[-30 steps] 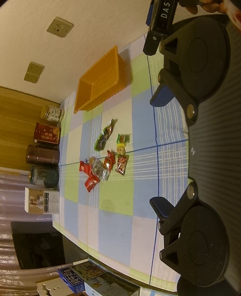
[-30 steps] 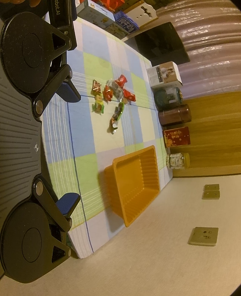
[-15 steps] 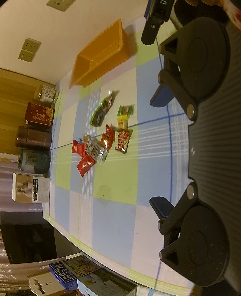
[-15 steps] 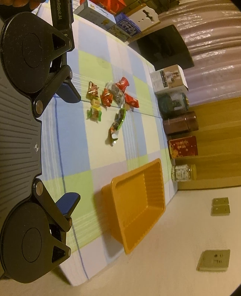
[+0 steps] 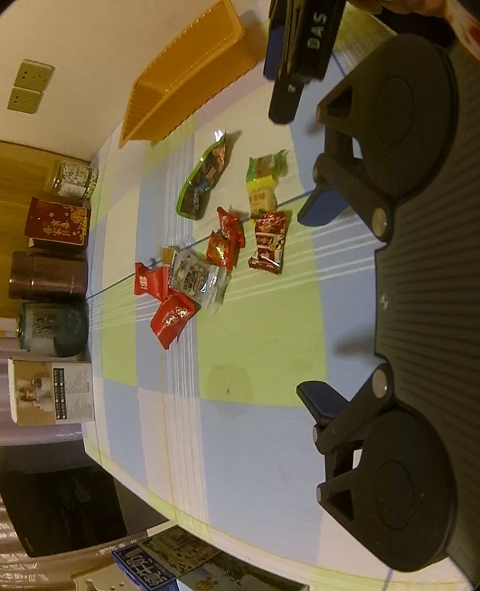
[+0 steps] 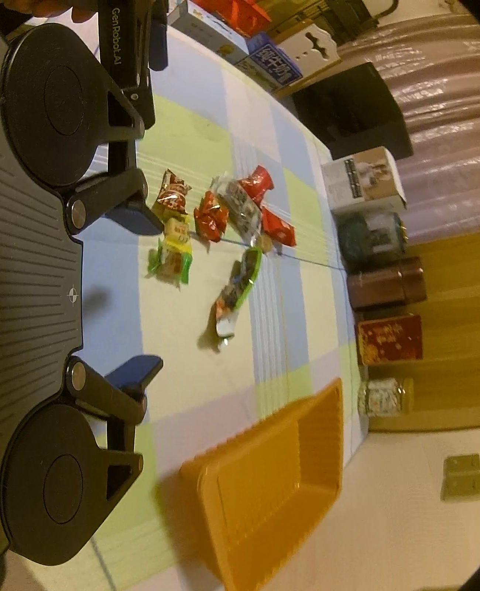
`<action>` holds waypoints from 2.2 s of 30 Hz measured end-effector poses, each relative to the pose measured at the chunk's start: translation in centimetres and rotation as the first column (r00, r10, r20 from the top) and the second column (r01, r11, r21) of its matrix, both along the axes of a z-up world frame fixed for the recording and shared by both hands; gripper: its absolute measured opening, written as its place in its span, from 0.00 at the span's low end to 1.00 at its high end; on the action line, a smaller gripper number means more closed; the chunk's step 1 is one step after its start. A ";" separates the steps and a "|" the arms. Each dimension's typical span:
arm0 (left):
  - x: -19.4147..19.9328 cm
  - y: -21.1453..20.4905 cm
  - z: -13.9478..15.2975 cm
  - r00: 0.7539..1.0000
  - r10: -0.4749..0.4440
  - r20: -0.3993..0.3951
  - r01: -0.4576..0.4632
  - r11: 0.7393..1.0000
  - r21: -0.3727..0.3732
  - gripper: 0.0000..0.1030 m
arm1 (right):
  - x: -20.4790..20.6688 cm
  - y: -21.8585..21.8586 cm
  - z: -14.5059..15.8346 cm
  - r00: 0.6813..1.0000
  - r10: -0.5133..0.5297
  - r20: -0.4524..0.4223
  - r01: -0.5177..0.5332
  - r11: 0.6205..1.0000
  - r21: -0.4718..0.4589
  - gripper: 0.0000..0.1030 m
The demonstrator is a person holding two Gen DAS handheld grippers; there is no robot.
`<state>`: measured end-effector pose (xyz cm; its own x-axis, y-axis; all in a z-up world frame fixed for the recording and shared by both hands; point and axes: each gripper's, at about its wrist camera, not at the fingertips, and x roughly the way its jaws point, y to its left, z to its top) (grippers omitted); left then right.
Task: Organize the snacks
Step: 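Reach the right gripper to the small green-wrapped candy and close on it, then carry green candy into the tray with right gripper while left grasps a red packet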
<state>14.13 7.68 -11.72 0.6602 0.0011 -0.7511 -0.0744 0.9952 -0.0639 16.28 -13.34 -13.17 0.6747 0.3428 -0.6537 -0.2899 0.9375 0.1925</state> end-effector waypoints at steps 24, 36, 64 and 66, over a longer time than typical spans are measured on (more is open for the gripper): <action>2.6 0.8 -2.6 0.999 -0.025 0.021 0.026 0.999 -0.045 0.82 | 4.6 4.5 -3.5 0.999 0.052 -0.011 -0.053 0.993 -0.108 0.20; 4.3 -1.9 -2.8 0.967 -0.244 0.072 0.240 0.969 0.060 0.69 | 4.2 1.9 -3.0 1.000 -0.020 -0.006 0.020 0.996 -0.083 0.20; 4.1 -3.6 -2.3 0.975 -0.221 0.001 0.221 0.974 0.039 0.20 | 2.9 0.0 -1.4 0.999 -0.046 0.014 0.046 0.998 -0.035 0.20; 3.9 -4.0 -1.7 0.979 -0.205 0.008 0.205 0.979 0.009 0.20 | 2.8 -0.4 -0.8 0.998 -0.059 0.020 0.059 0.998 -0.025 0.20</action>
<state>17.99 3.71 -13.45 0.6533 -0.1291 -0.7460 0.1319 0.9897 -0.0558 19.09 -13.75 -13.95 0.7058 0.2858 -0.6483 -0.2375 0.9575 0.1635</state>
